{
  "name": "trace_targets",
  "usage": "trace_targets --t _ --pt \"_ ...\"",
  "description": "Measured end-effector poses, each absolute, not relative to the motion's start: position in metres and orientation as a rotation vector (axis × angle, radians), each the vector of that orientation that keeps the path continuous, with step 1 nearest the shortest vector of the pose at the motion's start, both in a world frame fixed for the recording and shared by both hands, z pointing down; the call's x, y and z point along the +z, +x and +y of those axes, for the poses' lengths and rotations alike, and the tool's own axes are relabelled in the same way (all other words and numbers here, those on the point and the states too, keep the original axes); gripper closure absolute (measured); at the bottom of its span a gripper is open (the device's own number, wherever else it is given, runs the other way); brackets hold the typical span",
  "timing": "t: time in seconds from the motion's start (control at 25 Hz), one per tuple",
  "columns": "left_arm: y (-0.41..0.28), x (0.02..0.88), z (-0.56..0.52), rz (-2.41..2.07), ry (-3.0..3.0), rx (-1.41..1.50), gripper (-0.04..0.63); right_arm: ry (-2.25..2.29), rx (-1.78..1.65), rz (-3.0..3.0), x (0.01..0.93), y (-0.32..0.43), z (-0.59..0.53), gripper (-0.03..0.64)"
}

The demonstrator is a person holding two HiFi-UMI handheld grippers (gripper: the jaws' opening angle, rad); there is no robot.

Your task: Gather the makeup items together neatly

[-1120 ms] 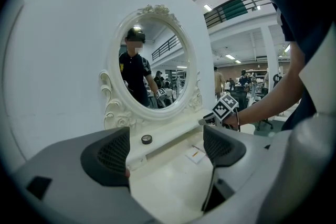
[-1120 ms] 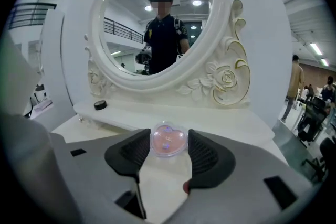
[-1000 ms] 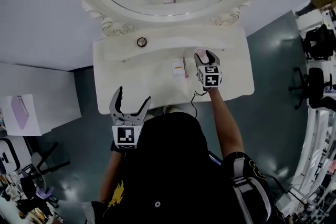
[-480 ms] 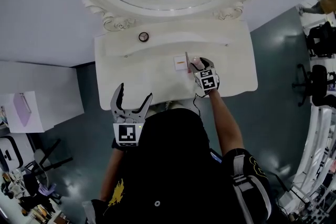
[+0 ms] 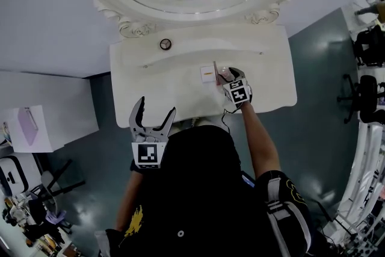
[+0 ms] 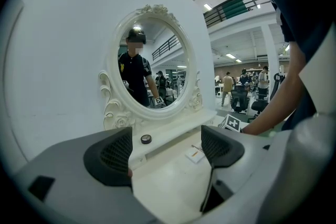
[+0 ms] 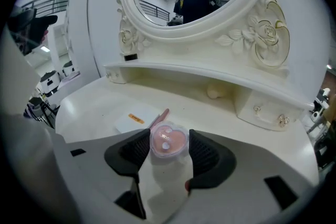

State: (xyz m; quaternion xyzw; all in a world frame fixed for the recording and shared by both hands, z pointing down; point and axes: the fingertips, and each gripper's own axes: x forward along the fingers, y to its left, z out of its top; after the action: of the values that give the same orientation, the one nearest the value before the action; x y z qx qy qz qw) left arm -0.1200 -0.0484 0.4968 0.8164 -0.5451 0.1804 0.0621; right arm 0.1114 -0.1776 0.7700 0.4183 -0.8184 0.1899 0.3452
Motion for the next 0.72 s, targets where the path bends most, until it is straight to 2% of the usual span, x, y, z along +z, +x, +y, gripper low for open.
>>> trace_targets --t 0.32,0.6,0.72 --pt "-0.119 0.519 -0.061 -1.598 2.436 0.548 0.178 1.105 0.495 -2.148 0.758 0.113 -0.18 0.327" --pt "-0.131 0.579 -0.149 -1.542 2.442 0.62 0.178 1.301 0.577 -2.27 0.69 0.118 -0.145 0.37" --pt "-0.142 0.622 -0.191 -1.567 2.414 0.769 0.178 1.362 0.611 -2.332 0.65 0.103 -0.119 0.378"
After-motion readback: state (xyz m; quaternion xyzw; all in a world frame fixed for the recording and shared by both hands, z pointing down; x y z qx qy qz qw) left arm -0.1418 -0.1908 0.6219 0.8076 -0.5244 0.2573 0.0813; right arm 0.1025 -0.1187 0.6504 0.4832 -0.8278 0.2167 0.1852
